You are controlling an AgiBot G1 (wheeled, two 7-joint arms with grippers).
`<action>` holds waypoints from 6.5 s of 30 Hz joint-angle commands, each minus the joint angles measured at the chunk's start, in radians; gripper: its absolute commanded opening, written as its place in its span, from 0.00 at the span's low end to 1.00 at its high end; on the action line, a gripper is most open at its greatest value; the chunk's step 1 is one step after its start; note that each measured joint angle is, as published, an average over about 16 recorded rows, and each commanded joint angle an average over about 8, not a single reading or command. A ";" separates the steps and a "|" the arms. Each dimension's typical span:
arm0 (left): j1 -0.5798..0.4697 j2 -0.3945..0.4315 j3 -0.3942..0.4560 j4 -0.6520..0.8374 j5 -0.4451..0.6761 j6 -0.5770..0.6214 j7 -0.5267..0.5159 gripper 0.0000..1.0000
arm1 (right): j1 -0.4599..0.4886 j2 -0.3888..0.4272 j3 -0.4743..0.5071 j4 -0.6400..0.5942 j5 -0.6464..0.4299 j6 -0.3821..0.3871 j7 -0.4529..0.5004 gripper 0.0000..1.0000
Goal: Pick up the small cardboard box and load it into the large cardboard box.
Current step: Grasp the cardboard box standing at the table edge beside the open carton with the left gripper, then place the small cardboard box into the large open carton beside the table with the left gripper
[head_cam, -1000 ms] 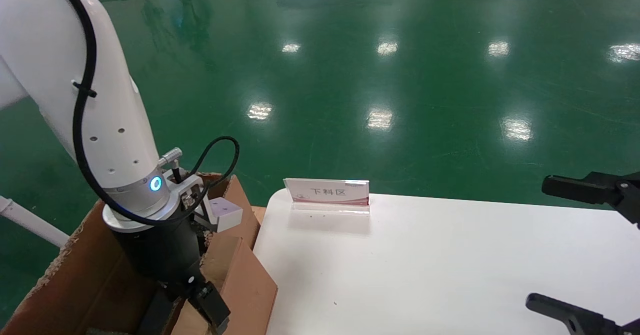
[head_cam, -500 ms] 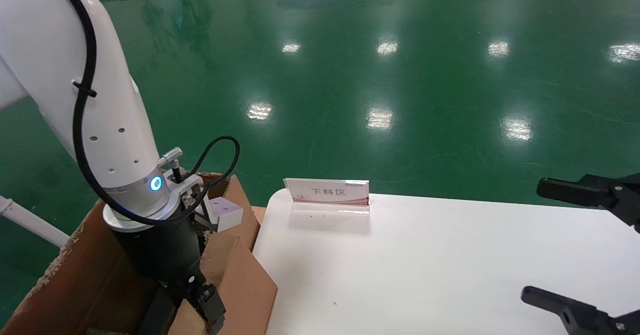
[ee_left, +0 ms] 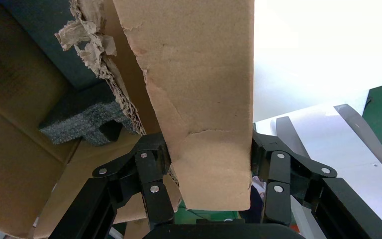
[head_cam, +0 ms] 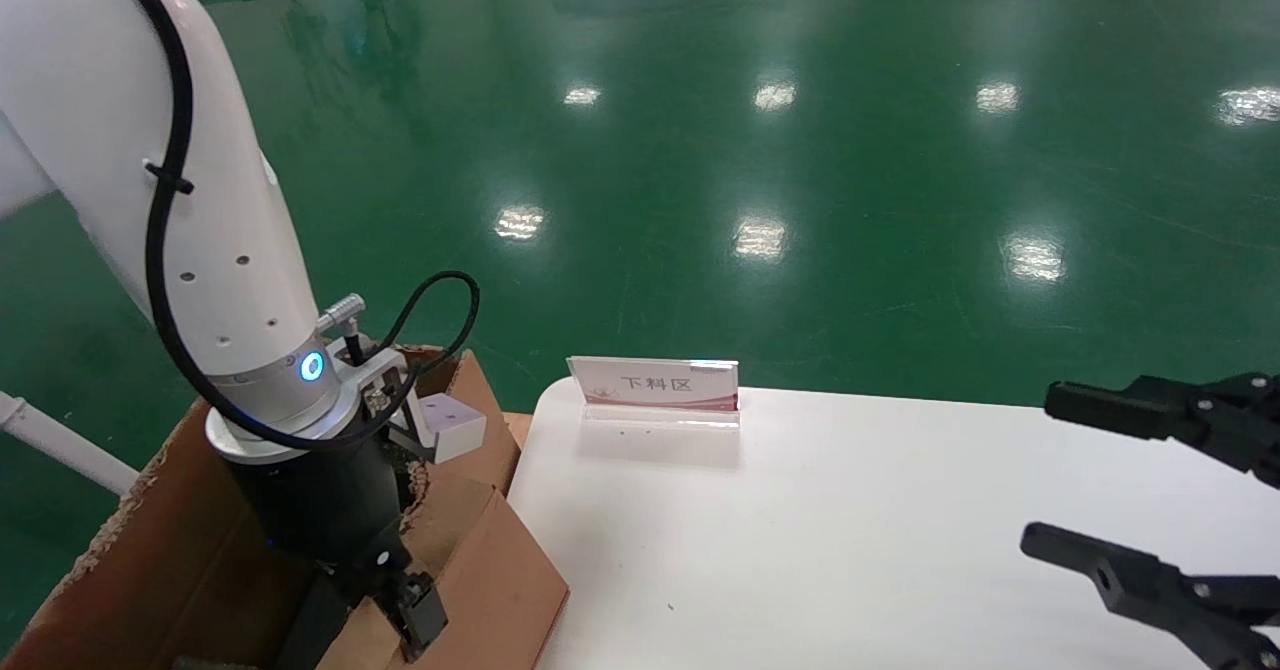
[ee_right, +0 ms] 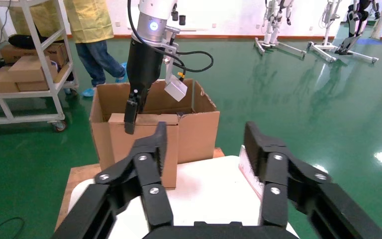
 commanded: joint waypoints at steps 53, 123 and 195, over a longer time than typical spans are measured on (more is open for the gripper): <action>-0.858 0.012 0.524 0.027 0.101 0.001 0.458 0.00 | 0.000 0.000 0.000 0.000 0.000 0.000 0.000 1.00; -0.666 0.030 1.315 0.570 -0.584 -0.157 0.759 0.00 | 0.000 0.000 0.000 0.000 0.000 0.000 0.000 1.00; -0.189 0.100 1.266 0.727 -0.569 -0.318 0.680 0.00 | 0.000 0.000 0.000 0.000 0.000 0.000 0.000 1.00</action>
